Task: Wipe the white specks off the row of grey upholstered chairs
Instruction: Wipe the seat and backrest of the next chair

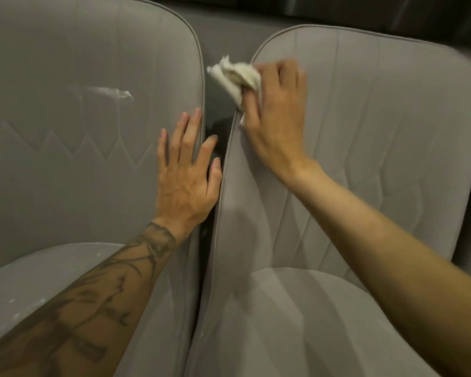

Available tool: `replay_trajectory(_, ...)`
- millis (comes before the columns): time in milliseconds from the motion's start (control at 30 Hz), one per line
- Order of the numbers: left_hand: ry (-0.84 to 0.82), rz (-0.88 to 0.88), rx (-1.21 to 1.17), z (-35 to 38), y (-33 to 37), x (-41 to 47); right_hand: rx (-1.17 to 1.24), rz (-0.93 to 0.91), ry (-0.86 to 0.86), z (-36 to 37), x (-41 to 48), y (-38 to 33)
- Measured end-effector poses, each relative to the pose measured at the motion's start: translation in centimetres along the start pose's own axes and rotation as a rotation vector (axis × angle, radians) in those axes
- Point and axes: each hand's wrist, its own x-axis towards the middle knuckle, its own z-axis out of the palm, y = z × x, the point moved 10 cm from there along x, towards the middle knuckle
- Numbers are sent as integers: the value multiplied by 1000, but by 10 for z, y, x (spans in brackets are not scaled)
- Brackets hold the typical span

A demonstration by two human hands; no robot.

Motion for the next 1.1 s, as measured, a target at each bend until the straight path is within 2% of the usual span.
replay_trajectory(100,9,-2,-21,-2,0,1,77,-153,-220,12,-77,-29)
replay_trajectory(167,17,4,-58,-3,2,1,49,-269,-311,12,-98,-35)
replay_trajectory(233,16,-4,-57,-3,2,1,9,-254,-236,10,-68,-25)
replay_trajectory(300,2,-13,-25,-1,1,1,-42,-146,-70,5,-21,-7)
replay_trajectory(367,-6,-12,-24,2,0,1,-47,-49,23,1,-3,3)
replay_trajectory(433,9,-5,-31,1,-1,1,10,-32,-12,7,-36,-3)
replay_trajectory(533,23,3,-34,-1,0,2,70,-108,-239,17,-129,-24)
replay_trajectory(600,14,1,-7,0,0,1,60,-189,-323,15,-154,-31)
replay_trajectory(667,7,9,-23,0,0,2,6,-193,-246,14,-120,-25)
replay_trajectory(767,20,-13,-69,-1,-2,1,-49,-27,-20,7,-38,1)
replay_trajectory(833,29,-22,-95,-1,-3,0,-28,29,28,6,-34,7)
replay_trajectory(900,42,-29,-126,-4,-4,0,61,21,-61,10,-82,-3)
replay_trajectory(1000,50,-43,-148,-5,-6,1,145,-40,-307,13,-177,-20)
replay_trajectory(1033,47,-49,-148,-5,-6,1,145,-77,-347,13,-189,-22)
replay_trajectory(1100,44,-41,-153,-5,-5,0,90,-107,-312,14,-166,-18)
